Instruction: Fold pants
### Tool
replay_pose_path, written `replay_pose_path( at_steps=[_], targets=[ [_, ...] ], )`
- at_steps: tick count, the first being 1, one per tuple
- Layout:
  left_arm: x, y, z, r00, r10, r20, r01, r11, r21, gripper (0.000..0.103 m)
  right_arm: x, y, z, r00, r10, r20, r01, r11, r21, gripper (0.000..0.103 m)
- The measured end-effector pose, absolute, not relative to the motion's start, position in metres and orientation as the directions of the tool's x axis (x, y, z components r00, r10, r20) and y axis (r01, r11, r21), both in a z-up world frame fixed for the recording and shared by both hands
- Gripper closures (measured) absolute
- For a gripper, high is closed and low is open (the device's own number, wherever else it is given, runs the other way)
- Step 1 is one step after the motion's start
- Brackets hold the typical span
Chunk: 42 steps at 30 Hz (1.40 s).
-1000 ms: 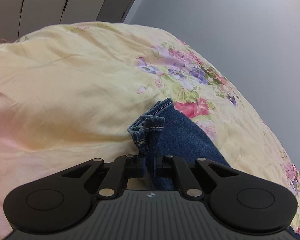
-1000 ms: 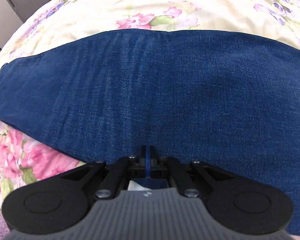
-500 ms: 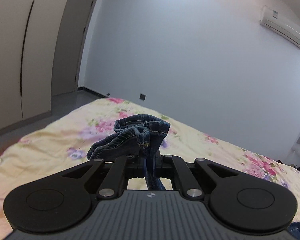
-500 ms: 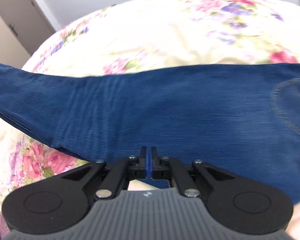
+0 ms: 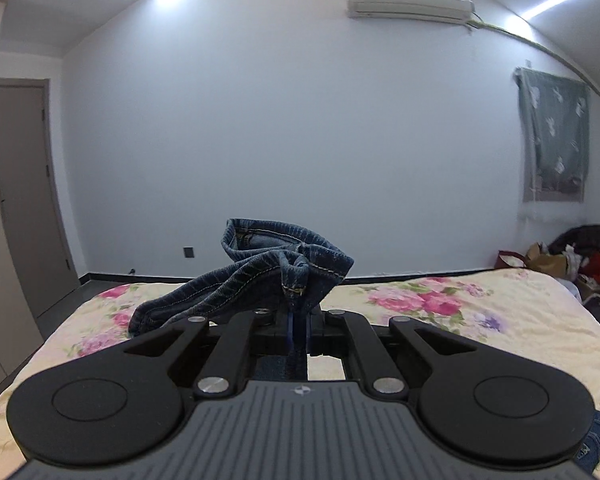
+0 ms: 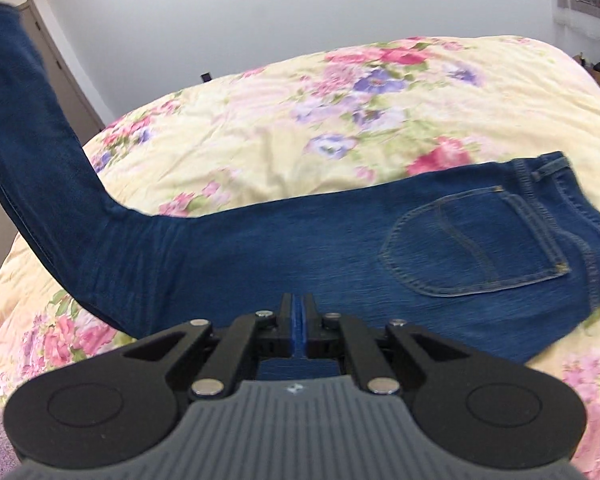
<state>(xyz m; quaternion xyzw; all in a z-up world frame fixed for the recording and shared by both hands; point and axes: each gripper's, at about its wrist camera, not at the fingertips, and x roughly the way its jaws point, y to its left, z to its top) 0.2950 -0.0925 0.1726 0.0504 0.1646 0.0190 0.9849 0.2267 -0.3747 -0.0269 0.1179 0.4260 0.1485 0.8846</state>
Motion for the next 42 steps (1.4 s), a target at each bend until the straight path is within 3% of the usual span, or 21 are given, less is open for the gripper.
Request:
replay_pose_path(
  at_steps=[6, 10, 13, 16, 20, 24, 26, 27, 30, 32, 37, 42],
  targets=[
    [0.331, -0.223, 0.084, 0.904, -0.045, -0.425, 0.147, 0.967, 0.209, 0.098, 0.215, -0.445, -0.044, 0.613, 0.296, -0.733, -0.047, 0.939, 0.340, 0.103],
    [0.328, -0.307, 0.000, 0.827, -0.109, -0.552, 0.302, 0.913, 0.273, 0.098, 0.207, -0.488, -0.068, 0.597, 0.248, -0.763, 0.036, 0.942, 0.335, 0.103],
    [0.309, -0.347, -0.061, 0.749, -0.140, -0.647, 0.420, 0.856, 0.302, 0.098, 0.204, -0.512, -0.091, 0.560, 0.235, -0.795, 0.081, 0.939, 0.335, 0.103],
    [0.283, -0.357, -0.101, 0.709, -0.153, -0.688, 0.483, 0.816, 0.317, 0.097, 0.200, -0.528, -0.109, 0.532, 0.248, -0.809, 0.102, 0.930, 0.352, 0.103],
    [0.293, -0.343, -0.112, 0.586, -0.217, -0.781, 0.519, 0.841, 0.156, 0.090, 0.199, -0.537, -0.122, 0.520, 0.277, -0.808, 0.114, 0.915, 0.387, 0.103],
    [0.309, -0.326, -0.109, 0.458, -0.368, -0.809, 0.540, 0.838, -0.075, 0.054, 0.204, -0.535, -0.123, 0.531, 0.309, -0.789, 0.105, 0.900, 0.424, 0.103],
    [0.316, -0.320, -0.109, 0.393, -0.437, -0.809, 0.542, 0.821, -0.180, 0.048, 0.205, -0.531, -0.120, 0.542, 0.318, -0.778, 0.095, 0.896, 0.433, 0.097],
    [0.317, -0.316, -0.108, 0.372, -0.459, -0.807, 0.541, 0.814, -0.214, 0.048, 0.205, -0.528, -0.117, 0.548, 0.326, -0.771, 0.089, 0.893, 0.441, 0.096],
    [0.320, -0.301, -0.100, 0.331, -0.529, -0.781, 0.524, 0.792, -0.315, 0.047, 0.204, -0.520, -0.107, 0.567, 0.345, -0.748, 0.080, 0.881, 0.467, 0.079],
    [0.322, -0.285, -0.090, 0.334, -0.565, -0.754, 0.500, 0.785, -0.366, 0.046, 0.205, -0.516, -0.101, 0.580, 0.360, -0.731, 0.077, 0.869, 0.489, 0.074],
    [0.326, -0.245, -0.062, 0.448, -0.503, -0.739, 0.466, 0.837, -0.287, 0.046, 0.214, -0.508, -0.098, 0.601, 0.415, -0.683, 0.127, 0.794, 0.595, 0.056],
    [0.331, -0.190, -0.055, 0.552, -0.367, -0.748, 0.385, 0.908, -0.161, 0.046, 0.231, -0.492, -0.121, 0.594, 0.460, -0.660, 0.217, 0.698, 0.682, 0.055]
  ],
)
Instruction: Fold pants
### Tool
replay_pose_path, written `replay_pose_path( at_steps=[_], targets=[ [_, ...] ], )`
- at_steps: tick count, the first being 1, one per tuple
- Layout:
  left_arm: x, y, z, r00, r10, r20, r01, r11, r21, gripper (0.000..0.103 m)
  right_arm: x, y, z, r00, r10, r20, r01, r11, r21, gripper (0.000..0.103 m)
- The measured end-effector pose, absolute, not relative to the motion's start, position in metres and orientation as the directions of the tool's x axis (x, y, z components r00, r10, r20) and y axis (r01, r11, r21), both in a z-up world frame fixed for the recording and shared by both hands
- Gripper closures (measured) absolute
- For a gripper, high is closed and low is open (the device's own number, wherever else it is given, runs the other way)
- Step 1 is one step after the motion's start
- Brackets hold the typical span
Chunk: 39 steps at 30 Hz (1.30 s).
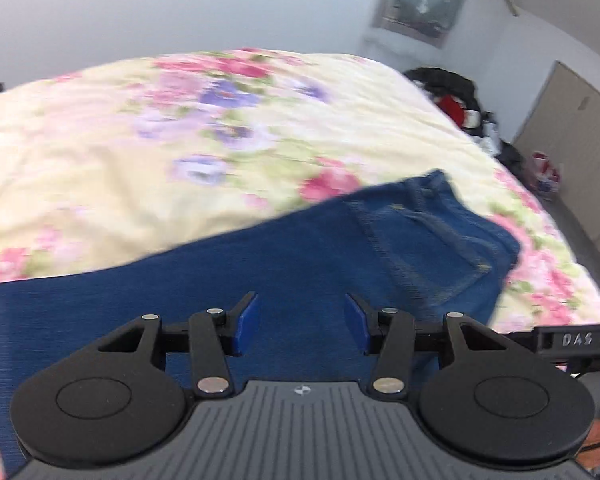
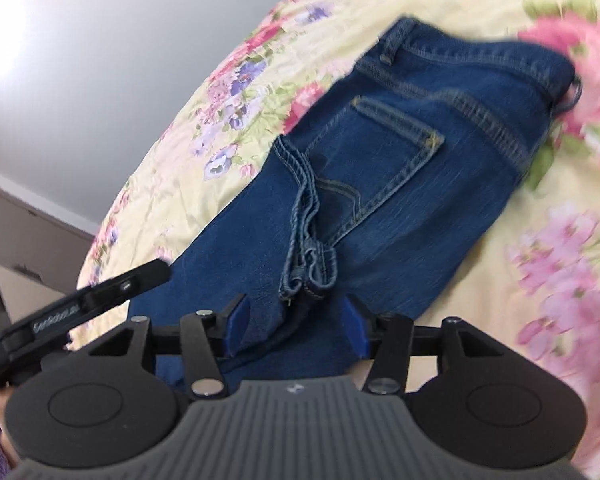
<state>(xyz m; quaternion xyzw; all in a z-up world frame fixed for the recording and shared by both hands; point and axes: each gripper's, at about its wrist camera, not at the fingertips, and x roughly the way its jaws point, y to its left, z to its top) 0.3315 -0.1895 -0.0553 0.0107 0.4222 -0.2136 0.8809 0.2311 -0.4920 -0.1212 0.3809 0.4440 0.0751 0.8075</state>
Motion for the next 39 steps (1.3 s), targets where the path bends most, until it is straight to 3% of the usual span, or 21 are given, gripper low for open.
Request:
replay_pose_path(
  at_steps=[3, 6, 7, 8, 10, 17, 23, 27, 29, 31, 36, 39],
  targets=[
    [0.335, -0.147, -0.057, 0.602, -0.280, -0.748, 0.301, 0.947, -0.111, 0.046, 0.244, -0.483, -0.136, 0.598, 0.430, -0.676, 0.267, 0.688, 0.674, 0.055],
    [0.338, -0.101, -0.060, 0.638, -0.203, -0.743, 0.206, 0.974, -0.090, 0.046, 0.255, -0.479, -0.142, 0.610, 0.421, -0.671, 0.293, 0.668, 0.684, 0.064],
    [0.339, -0.083, -0.061, 0.647, -0.177, -0.742, 0.170, 0.982, -0.086, 0.046, 0.257, -0.478, -0.141, 0.612, 0.409, -0.677, 0.294, 0.677, 0.675, 0.080],
    [0.339, -0.067, -0.062, 0.655, -0.154, -0.740, 0.138, 0.987, -0.083, 0.046, 0.260, -0.476, -0.138, 0.606, 0.395, -0.690, 0.296, 0.693, 0.657, 0.088],
    [0.338, -0.038, -0.063, 0.672, -0.107, -0.733, 0.071, 0.994, -0.080, 0.046, 0.265, -0.471, -0.128, 0.613, 0.371, -0.698, 0.281, 0.723, 0.631, 0.091],
    [0.335, 0.029, -0.064, 0.677, -0.057, -0.733, -0.112, 0.977, -0.179, 0.049, 0.306, -0.420, -0.037, 0.681, 0.331, -0.654, 0.091, 0.847, 0.523, 0.094],
    [0.329, 0.030, -0.062, 0.692, -0.067, -0.719, -0.096, 0.978, -0.184, 0.053, 0.325, -0.386, 0.082, 0.805, 0.328, -0.495, -0.089, 0.891, 0.445, 0.095],
    [0.332, 0.018, -0.065, 0.693, -0.107, -0.713, -0.046, 0.980, -0.193, 0.054, 0.311, -0.425, 0.127, 0.877, 0.238, -0.418, -0.075, 0.926, 0.371, 0.095],
    [0.335, 0.007, -0.071, 0.683, -0.122, -0.720, -0.011, 0.984, -0.178, 0.056, 0.306, -0.457, 0.118, 0.882, 0.164, -0.442, -0.006, 0.942, 0.337, 0.095],
    [0.337, -0.006, -0.078, 0.676, -0.120, -0.727, 0.019, 0.989, -0.145, 0.057, 0.307, -0.492, 0.083, 0.846, 0.091, -0.525, 0.109, 0.935, 0.337, 0.095],
    [0.340, -0.036, -0.088, 0.663, -0.146, -0.734, 0.092, 0.989, -0.114, 0.064, 0.313, -0.553, -0.055, 0.679, 0.009, -0.734, 0.332, 0.888, 0.317, 0.095],
    [0.344, -0.055, -0.089, 0.673, -0.151, -0.725, 0.142, 0.987, -0.073, 0.067, 0.308, -0.570, -0.098, 0.651, -0.029, -0.758, 0.388, 0.872, 0.300, 0.095]
  ],
)
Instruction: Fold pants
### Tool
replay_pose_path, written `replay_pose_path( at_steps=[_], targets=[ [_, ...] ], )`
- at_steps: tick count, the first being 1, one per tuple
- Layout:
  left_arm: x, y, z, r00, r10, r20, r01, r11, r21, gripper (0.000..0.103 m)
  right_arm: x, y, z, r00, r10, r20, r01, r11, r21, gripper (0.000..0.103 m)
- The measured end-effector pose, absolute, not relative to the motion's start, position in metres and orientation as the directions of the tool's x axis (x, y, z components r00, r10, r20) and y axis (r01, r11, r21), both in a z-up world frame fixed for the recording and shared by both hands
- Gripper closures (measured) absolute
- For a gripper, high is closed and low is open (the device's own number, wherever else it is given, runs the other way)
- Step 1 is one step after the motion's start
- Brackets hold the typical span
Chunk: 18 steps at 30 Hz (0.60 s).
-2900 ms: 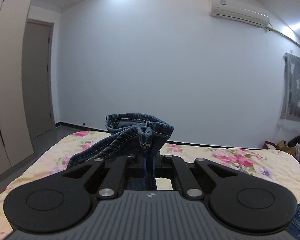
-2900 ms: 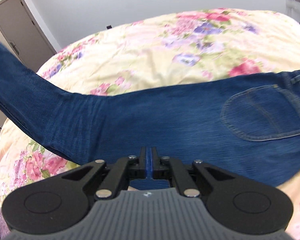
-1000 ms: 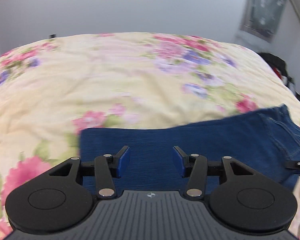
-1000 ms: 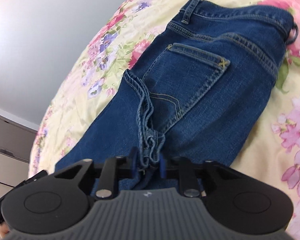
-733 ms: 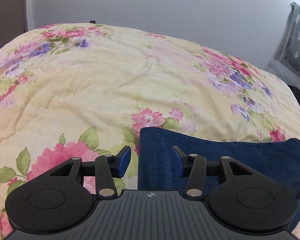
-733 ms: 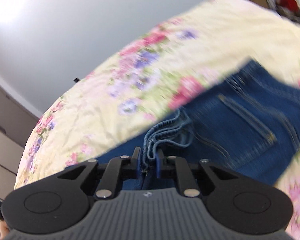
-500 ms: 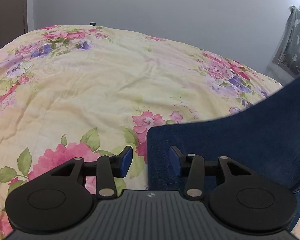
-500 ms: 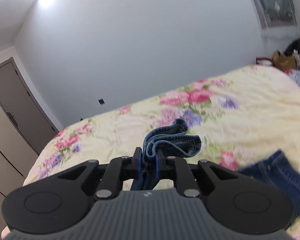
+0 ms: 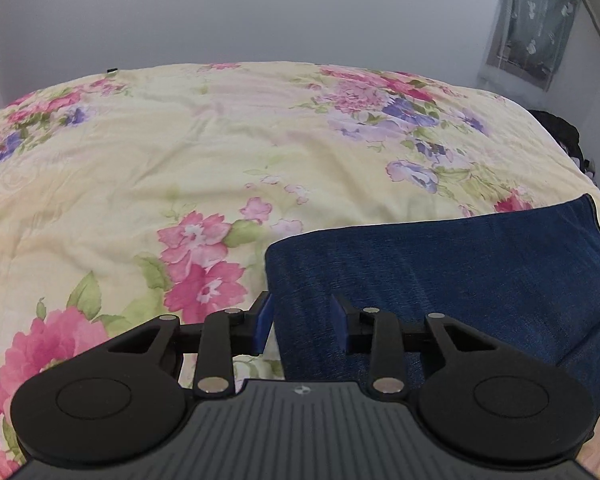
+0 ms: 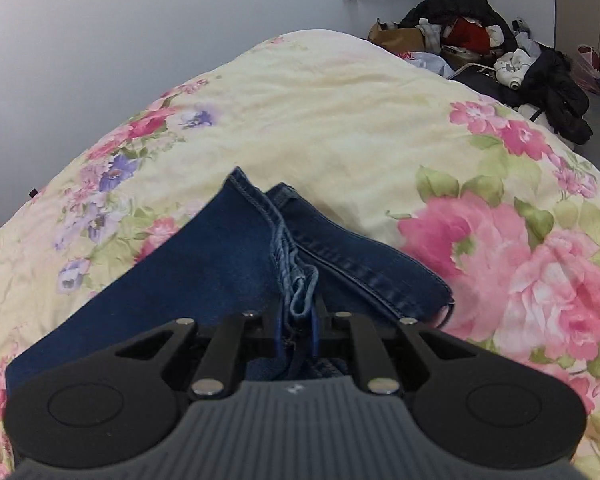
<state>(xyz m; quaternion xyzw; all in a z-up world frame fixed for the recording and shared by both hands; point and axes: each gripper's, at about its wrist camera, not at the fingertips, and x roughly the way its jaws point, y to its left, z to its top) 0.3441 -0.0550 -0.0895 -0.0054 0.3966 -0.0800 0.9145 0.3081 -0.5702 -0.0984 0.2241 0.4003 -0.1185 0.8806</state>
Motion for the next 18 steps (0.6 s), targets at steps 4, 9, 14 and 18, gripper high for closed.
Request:
replay_pose_path(
  at_steps=[4, 9, 14, 18],
  targets=[
    [0.363, -0.072, -0.103, 0.655, -0.131, -0.744, 0.136, 0.989, -0.054, 0.072, 0.308, -0.580, -0.107, 0.655, 0.006, -0.756, 0.364, 0.874, 0.322, 0.095],
    [0.380, -0.079, -0.120, 0.652, -0.117, -0.749, 0.112, 0.992, -0.058, 0.076, 0.309, -0.571, -0.090, 0.667, 0.015, -0.745, 0.325, 0.894, 0.309, 0.095],
    [0.387, -0.080, -0.123, 0.662, -0.103, -0.743, 0.114, 0.993, -0.036, 0.076, 0.294, -0.564, -0.035, 0.791, 0.058, -0.609, 0.203, 0.914, 0.352, 0.096],
    [0.390, -0.083, -0.131, 0.643, -0.095, -0.760, 0.113, 0.993, -0.029, 0.077, 0.305, -0.583, -0.068, 0.717, -0.031, -0.696, 0.298, 0.917, 0.265, 0.096]
  ],
)
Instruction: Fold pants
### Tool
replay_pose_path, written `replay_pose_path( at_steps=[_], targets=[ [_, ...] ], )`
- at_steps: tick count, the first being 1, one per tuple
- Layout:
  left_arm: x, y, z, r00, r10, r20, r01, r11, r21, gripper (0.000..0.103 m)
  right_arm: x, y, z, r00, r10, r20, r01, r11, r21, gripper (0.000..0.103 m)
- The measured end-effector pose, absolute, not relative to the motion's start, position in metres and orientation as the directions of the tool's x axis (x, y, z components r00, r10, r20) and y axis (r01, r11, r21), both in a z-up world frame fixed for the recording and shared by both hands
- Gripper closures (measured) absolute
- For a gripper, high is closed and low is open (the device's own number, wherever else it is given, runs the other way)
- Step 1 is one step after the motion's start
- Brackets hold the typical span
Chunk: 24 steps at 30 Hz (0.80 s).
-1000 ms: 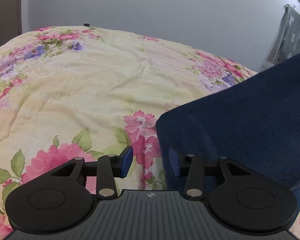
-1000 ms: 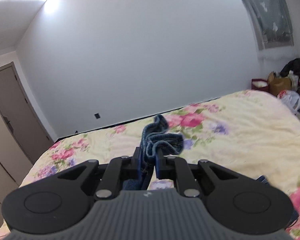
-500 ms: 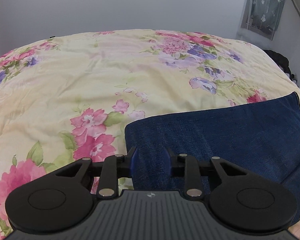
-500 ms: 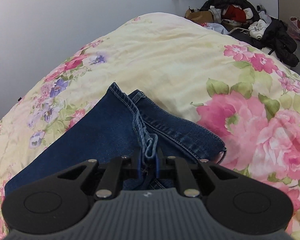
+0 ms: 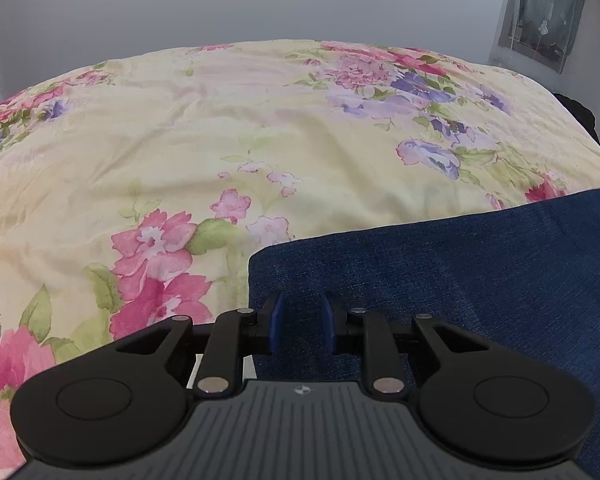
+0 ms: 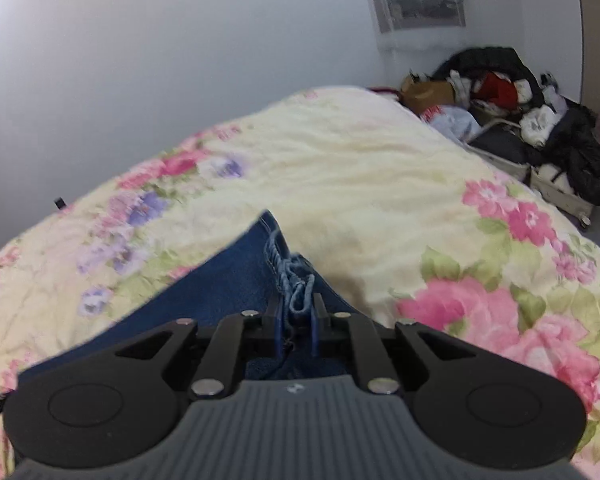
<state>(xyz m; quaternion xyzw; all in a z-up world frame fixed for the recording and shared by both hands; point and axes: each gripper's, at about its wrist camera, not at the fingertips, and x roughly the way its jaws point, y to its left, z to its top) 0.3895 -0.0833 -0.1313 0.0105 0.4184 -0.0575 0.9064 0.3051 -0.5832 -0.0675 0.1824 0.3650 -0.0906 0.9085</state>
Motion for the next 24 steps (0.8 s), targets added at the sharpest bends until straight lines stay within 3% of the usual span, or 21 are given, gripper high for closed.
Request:
replay_pose_path(
  at_steps=[2, 7, 9, 10, 13, 17, 20, 24],
  targets=[
    [0.391, -0.088, -0.136, 0.634, -0.077, -0.770, 0.119, 0.993, -0.002, 0.077, 0.310, -0.595, -0.103, 0.662, -0.017, -0.750, 0.342, 0.897, 0.281, 0.095],
    [0.390, -0.091, -0.131, 0.647, -0.060, -0.760, 0.140, 0.989, 0.042, 0.080, 0.310, -0.590, -0.126, 0.653, -0.059, -0.755, 0.338, 0.915, 0.221, 0.094],
    [0.389, -0.087, -0.121, 0.665, -0.086, -0.742, 0.155, 0.988, 0.024, 0.080, 0.309, -0.582, -0.117, 0.645, -0.123, -0.754, 0.326, 0.937, 0.126, 0.084],
    [0.390, -0.085, -0.115, 0.671, -0.094, -0.736, 0.161, 0.987, 0.021, 0.080, 0.309, -0.579, -0.111, 0.642, -0.170, -0.747, 0.325, 0.943, 0.065, 0.072],
    [0.398, -0.078, -0.102, 0.686, -0.122, -0.718, 0.179, 0.984, 0.004, 0.081, 0.309, -0.571, -0.092, 0.682, -0.201, -0.703, 0.275, 0.961, -0.009, 0.070],
    [0.406, -0.078, -0.104, 0.657, -0.171, -0.734, 0.226, 0.974, -0.024, 0.088, 0.329, -0.551, -0.079, 0.760, -0.086, -0.644, 0.163, 0.985, 0.062, 0.077],
    [0.410, -0.080, -0.119, 0.663, -0.145, -0.734, 0.229, 0.973, 0.015, 0.088, 0.358, -0.530, -0.091, 0.759, -0.060, -0.648, 0.099, 0.995, 0.023, 0.098],
    [0.427, -0.074, -0.139, 0.654, -0.151, -0.741, 0.217, 0.976, -0.007, 0.090, 0.393, -0.530, -0.121, 0.715, -0.101, -0.691, 0.143, 0.990, 0.003, 0.101]
  ],
)
